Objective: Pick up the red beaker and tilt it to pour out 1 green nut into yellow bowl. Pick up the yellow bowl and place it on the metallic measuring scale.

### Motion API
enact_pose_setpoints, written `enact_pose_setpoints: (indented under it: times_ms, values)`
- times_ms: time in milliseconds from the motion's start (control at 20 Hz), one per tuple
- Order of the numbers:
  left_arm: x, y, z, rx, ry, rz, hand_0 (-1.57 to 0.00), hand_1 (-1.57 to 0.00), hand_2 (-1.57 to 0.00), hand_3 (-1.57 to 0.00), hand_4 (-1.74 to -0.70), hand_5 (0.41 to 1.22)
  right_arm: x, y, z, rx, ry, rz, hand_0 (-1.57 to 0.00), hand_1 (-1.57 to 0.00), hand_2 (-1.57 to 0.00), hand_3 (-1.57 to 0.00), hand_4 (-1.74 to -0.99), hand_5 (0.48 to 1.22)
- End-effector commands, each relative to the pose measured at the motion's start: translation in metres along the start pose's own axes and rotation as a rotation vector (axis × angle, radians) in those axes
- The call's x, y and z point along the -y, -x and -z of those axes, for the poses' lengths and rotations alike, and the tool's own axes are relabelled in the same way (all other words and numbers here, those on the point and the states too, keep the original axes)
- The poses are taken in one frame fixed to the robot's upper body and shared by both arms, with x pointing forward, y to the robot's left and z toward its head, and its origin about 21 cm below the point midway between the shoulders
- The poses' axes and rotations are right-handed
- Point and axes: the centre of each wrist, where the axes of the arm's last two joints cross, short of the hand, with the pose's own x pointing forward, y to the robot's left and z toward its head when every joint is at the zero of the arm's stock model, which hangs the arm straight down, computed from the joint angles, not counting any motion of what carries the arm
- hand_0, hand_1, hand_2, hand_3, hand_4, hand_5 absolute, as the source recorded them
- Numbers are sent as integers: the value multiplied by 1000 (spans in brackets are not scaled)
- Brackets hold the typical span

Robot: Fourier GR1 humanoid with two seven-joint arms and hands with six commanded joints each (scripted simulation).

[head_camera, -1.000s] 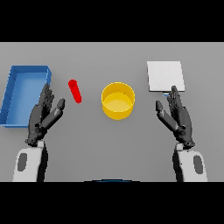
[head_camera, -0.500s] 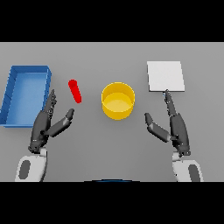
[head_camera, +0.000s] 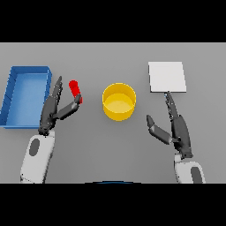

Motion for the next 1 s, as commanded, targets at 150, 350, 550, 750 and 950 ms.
enact_pose_setpoints:
  times_ms: [150, 350, 550, 750, 950]
  values:
    - [11, 9, 22, -8, 16, -21, 1, 1, 1, 1, -1180, 635, 5, -3, 5, -6, 9, -4, 1, 1, 1, 1, -1239, 668]
    - [15, 15, 39, 13, 12, 15, 1, 1, 1, 1, -1221, 643, 4, -5, 0, 10, 8, -8, 1, 1, 1, 1, -1247, 675]
    - [21, 15, 52, 41, 10, 44, 1, 1, 1, 1, -1256, 664, 6, -5, -5, 10, 11, 5, 1, 1, 1, 1, -1264, 690]
    - [32, 10, 65, 46, 21, 55, 1, 1, 1, 1, -1259, 684, 6, -5, -2, 4, 5, 3, 1, 1, 1, 1, -1261, 690]
    - [40, 14, 70, 69, -30, 35, -322, -364, -358, -218, -1355, 770, 5, -7, 0, 13, 18, -8, 1, 1, 1, 1, -1252, 690]
